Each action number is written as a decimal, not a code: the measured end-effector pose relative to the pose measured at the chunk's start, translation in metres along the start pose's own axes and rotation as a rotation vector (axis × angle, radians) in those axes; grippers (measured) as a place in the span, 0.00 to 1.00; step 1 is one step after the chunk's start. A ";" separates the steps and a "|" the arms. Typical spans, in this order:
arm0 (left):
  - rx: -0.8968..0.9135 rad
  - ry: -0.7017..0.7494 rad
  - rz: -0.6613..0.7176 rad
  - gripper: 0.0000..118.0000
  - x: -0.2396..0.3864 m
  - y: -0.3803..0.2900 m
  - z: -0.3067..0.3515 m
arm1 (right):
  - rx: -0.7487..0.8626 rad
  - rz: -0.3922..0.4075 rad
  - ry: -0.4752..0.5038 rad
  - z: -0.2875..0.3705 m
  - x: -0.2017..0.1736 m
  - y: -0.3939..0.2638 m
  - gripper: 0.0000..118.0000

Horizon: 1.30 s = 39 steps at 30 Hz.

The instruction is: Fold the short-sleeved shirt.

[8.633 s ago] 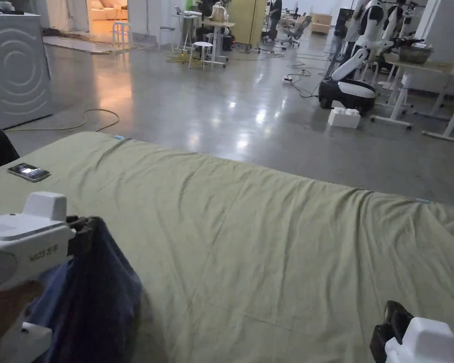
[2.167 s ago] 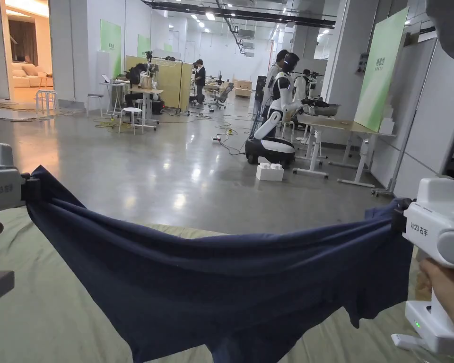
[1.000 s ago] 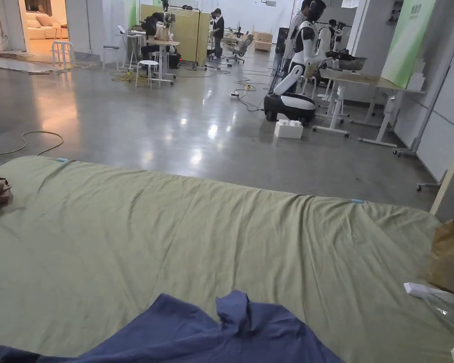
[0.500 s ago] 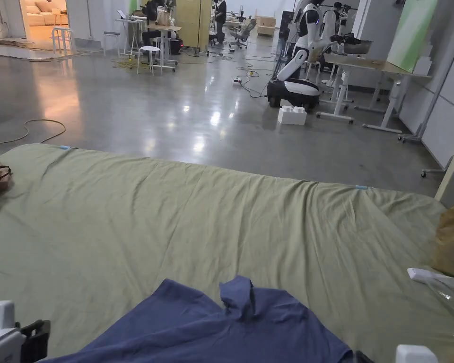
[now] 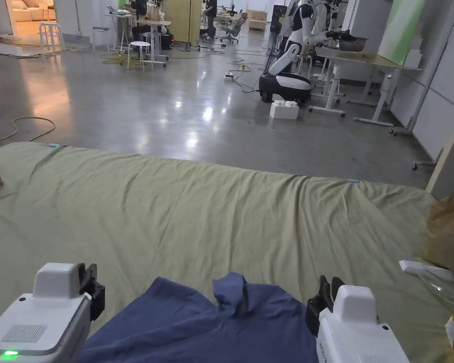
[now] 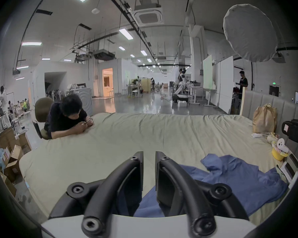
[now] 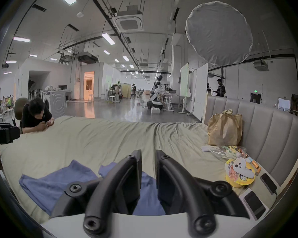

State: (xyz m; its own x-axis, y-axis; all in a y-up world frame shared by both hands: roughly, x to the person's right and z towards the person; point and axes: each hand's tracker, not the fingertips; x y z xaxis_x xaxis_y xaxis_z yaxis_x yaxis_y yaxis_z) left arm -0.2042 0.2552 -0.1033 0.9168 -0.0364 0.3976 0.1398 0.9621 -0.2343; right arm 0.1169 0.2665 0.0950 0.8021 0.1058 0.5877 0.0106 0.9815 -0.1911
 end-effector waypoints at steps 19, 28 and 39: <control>-0.224 -0.047 -0.025 0.03 -0.045 -0.025 -0.009 | -0.053 -0.026 0.036 -0.018 -0.004 -0.017 0.02; -0.518 0.035 0.130 0.10 -0.121 -0.059 -0.036 | -0.160 -0.019 0.086 -0.041 -0.021 -0.039 0.02; -0.754 0.148 0.185 0.57 -0.123 -0.101 -0.092 | -0.227 -0.001 0.106 -0.053 -0.031 -0.050 0.02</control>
State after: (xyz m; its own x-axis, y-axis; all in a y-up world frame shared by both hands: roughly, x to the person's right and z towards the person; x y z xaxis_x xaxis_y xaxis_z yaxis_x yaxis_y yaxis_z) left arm -0.2962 0.1376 -0.2103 0.9828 0.0193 0.1838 0.1478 0.5150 -0.8444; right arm 0.1230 0.2059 0.0443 0.8603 0.0760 0.5042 0.1353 0.9194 -0.3693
